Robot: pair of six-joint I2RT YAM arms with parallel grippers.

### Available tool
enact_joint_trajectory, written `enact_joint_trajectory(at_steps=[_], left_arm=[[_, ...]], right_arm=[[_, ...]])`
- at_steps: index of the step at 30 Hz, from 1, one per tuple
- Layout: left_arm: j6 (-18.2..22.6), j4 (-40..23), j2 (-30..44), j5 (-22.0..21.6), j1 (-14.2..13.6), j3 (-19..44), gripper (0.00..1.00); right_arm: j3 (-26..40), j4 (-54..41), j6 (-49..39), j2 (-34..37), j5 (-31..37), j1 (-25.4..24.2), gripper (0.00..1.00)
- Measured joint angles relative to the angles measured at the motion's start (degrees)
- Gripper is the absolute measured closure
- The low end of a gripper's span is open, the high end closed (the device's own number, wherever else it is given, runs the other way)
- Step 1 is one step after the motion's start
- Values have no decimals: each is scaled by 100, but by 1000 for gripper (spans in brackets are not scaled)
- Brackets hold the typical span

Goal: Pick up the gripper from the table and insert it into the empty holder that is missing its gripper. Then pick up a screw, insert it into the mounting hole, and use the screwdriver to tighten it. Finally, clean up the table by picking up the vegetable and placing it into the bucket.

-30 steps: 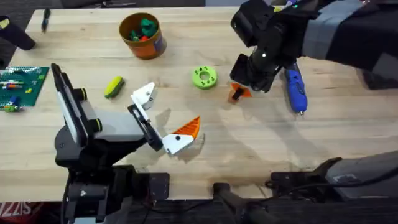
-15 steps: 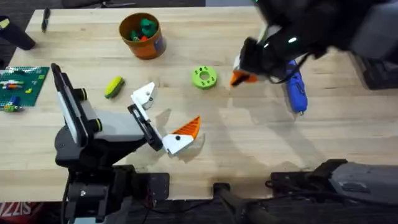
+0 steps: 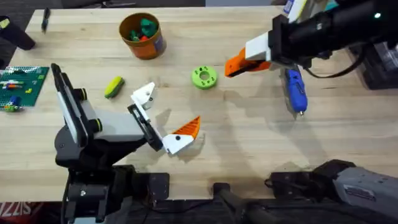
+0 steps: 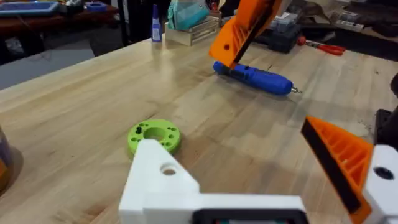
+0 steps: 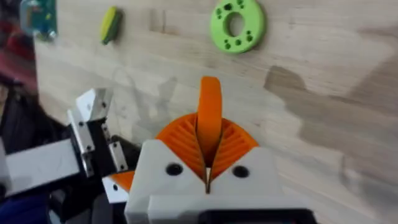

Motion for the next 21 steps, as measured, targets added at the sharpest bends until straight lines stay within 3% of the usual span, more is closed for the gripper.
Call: enact_joint_trajectory(at_steps=[4,10,14,21], left_arm=[[1,0,0,0,0,0,16],[2,0,0,0,0,0,15],[0,0,0,0,0,0,15],[1,0,0,2,0,0,15]], right_arm=[[-144,121,-627,-1,-698,-330,989],[-1099,1126,-1539,135,-2327,-908,989],[-1465,1898,-1762,743,-3510,-1063,989],[-1530,3102,-1905,2084,-5387,-960,989]])
